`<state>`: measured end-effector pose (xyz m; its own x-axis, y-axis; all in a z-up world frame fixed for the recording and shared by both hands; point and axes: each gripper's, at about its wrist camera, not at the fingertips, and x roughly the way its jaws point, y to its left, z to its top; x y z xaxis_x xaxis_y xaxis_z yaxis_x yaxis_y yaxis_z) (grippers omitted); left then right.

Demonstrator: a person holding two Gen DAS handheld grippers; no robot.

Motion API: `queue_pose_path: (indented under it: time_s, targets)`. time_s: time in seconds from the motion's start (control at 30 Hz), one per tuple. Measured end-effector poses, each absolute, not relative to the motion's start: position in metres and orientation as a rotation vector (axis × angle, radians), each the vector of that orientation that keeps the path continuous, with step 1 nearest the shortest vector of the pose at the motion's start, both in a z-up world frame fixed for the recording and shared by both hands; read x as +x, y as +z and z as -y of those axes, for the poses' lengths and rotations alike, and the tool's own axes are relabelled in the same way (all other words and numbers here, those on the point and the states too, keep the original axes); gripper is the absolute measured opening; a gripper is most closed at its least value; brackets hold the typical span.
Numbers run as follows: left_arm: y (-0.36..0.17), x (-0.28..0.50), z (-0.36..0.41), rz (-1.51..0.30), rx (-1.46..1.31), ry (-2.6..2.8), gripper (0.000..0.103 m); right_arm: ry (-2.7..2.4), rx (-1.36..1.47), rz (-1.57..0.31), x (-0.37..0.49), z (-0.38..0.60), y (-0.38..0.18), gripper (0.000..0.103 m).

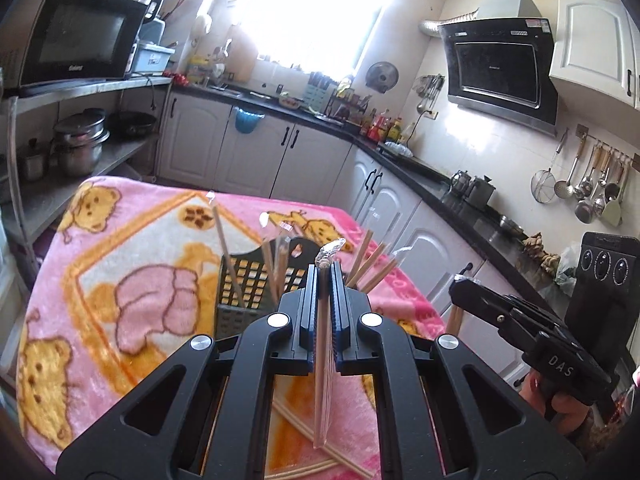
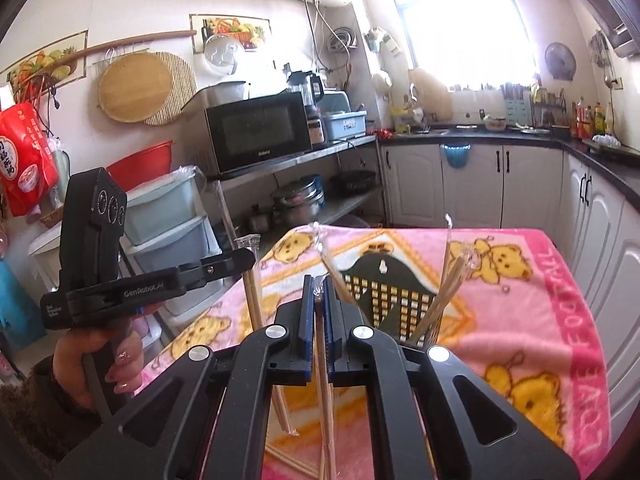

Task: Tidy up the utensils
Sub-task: 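Lift the chopstick with the left gripper and lower it into the caddy, then lower the held chopstick upright into the grey caddy with the left gripper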

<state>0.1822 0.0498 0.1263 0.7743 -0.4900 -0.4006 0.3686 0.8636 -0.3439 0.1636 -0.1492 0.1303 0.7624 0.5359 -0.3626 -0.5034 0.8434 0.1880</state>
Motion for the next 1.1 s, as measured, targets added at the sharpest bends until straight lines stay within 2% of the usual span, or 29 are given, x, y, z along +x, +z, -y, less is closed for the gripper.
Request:
queue_pose_path:
  time_s: [0.7, 1.1]
  targets:
    - [0.206, 0.214, -0.031, -0.318, -0.189, -0.447, 0.003, 0.478, 0.069, -0.203, 0.204, 0.162, 0.196, 0.005]
    - [0.239, 0.244, -0.066, -0.234, -0.175, -0.295, 0.003, 0.451, 0.072, -0.087, 0.239, 0.162, 0.225, 0.005]
